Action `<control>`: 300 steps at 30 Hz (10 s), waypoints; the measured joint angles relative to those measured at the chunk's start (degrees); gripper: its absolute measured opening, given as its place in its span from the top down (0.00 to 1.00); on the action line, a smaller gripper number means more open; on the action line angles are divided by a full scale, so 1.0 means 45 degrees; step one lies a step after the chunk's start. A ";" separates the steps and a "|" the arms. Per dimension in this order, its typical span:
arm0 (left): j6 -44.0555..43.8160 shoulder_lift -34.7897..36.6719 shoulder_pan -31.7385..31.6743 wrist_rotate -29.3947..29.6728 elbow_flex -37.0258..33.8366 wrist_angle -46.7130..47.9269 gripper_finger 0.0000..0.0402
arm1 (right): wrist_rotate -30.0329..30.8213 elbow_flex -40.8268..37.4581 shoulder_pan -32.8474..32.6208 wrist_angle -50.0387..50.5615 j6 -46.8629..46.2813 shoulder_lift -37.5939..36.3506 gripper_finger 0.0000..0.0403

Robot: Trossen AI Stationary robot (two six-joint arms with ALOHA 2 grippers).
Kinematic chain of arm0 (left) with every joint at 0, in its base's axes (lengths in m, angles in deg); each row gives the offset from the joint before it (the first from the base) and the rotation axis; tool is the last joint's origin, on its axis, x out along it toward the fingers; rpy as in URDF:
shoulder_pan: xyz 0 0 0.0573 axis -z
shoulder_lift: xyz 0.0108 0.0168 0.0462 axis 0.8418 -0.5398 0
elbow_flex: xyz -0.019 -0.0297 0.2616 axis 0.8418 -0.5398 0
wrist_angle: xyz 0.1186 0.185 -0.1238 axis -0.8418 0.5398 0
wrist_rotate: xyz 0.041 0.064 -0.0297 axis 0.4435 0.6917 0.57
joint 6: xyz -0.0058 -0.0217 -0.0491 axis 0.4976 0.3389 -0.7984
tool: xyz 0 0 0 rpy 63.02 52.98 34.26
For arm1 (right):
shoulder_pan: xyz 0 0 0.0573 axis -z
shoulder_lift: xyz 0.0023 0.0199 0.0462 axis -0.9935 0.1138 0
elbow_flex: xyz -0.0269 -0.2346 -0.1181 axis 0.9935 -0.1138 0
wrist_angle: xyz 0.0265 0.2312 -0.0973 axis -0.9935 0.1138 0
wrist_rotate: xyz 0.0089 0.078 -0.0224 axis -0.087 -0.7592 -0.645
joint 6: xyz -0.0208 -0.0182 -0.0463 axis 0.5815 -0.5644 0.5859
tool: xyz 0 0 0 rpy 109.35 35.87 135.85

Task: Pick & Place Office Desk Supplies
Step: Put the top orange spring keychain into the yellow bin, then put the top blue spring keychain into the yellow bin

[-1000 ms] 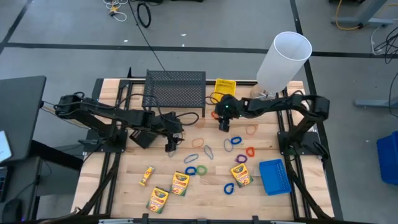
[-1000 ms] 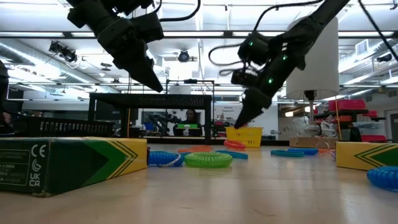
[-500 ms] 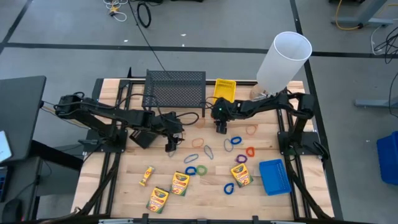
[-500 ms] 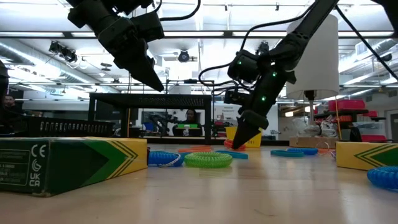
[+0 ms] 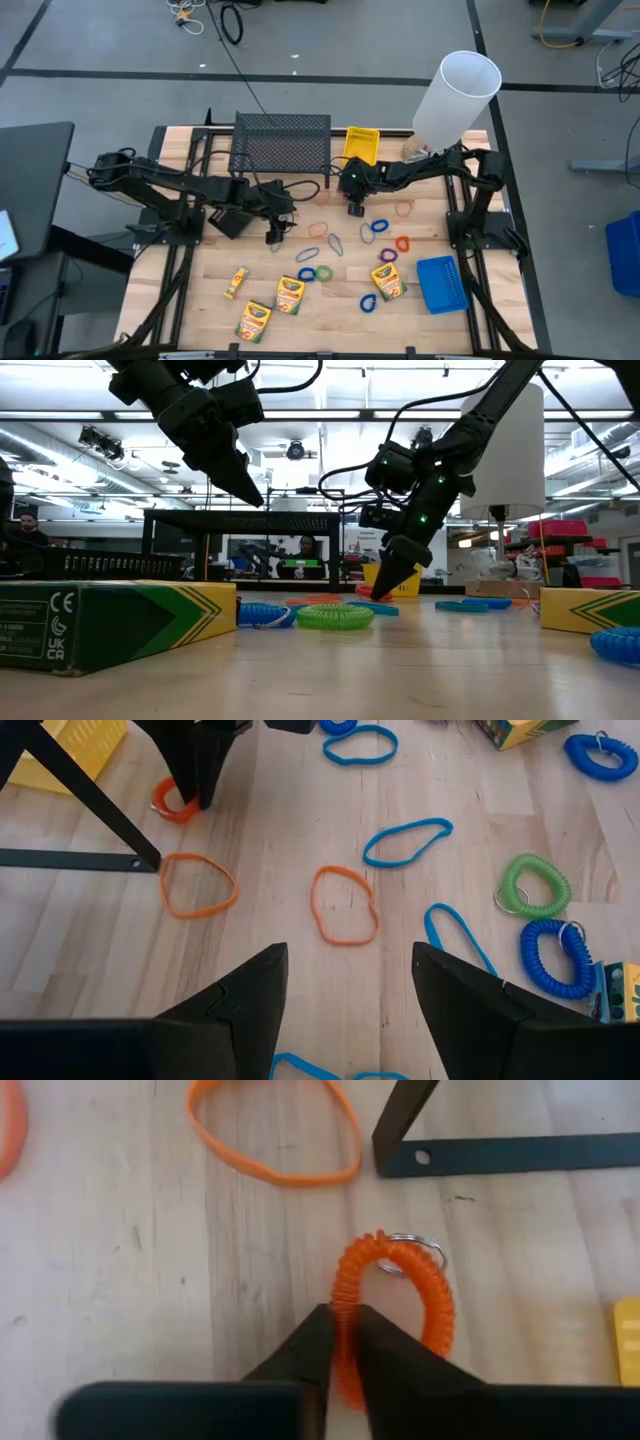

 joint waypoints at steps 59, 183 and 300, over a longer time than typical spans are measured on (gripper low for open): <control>0.2298 -0.0005 0.0393 -0.0485 -0.0005 -0.3235 0.47 | -0.0070 -0.0161 -0.3094 -0.5799 0.1345 -0.1656 0.99; 0.1190 1.1298 -0.1929 0.1961 -0.9219 -1.0626 0.55 | 0.1132 0.0116 0.3505 -0.0979 -0.1030 -0.1585 0.60; 0.1137 1.1295 -0.1924 0.2006 -0.9209 -1.0278 0.55 | 0.1382 -0.1409 -0.3823 -0.1035 -0.1434 -0.2778 0.99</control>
